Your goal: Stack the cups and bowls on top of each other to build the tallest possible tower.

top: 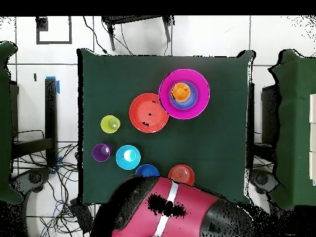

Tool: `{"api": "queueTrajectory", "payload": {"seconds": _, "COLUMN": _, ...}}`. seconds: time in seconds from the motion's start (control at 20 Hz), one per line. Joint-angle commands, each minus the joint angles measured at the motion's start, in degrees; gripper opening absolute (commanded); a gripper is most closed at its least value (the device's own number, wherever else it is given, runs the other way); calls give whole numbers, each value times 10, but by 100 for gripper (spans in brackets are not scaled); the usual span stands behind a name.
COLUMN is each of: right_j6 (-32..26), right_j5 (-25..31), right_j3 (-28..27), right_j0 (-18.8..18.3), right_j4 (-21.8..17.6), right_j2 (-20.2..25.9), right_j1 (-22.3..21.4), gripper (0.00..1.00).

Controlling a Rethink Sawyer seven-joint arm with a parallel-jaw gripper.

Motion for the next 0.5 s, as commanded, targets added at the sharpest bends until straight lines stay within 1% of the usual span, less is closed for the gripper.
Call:
{"api": "queueTrajectory", "payload": {"seconds": 0.05, "right_j6": 103, "right_j5": -143, "right_j3": -39, "right_j0": 18, "right_j4": 40, "right_j2": 8, "right_j1": 29, "gripper": 100}}
{"api": "queueTrajectory", "payload": {"seconds": 0.1, "right_j6": 105, "right_j5": -135, "right_j3": -37, "right_j0": 19, "right_j4": 43, "right_j2": 7, "right_j1": 26, "gripper": 100}}
{"api": "queueTrajectory", "payload": {"seconds": 0.25, "right_j6": 106, "right_j5": -154, "right_j3": -39, "right_j0": 13, "right_j4": 39, "right_j2": 9, "right_j1": 24, "gripper": 100}}
{"api": "queueTrajectory", "payload": {"seconds": 0.45, "right_j6": 103, "right_j5": -142, "right_j3": -39, "right_j0": 13, "right_j4": 35, "right_j2": 11, "right_j1": 18, "gripper": 100}}
{"api": "queueTrajectory", "payload": {"seconds": 0.5, "right_j6": 103, "right_j5": -138, "right_j3": -39, "right_j0": 13, "right_j4": 35, "right_j2": 12, "right_j1": 17, "gripper": 0}}
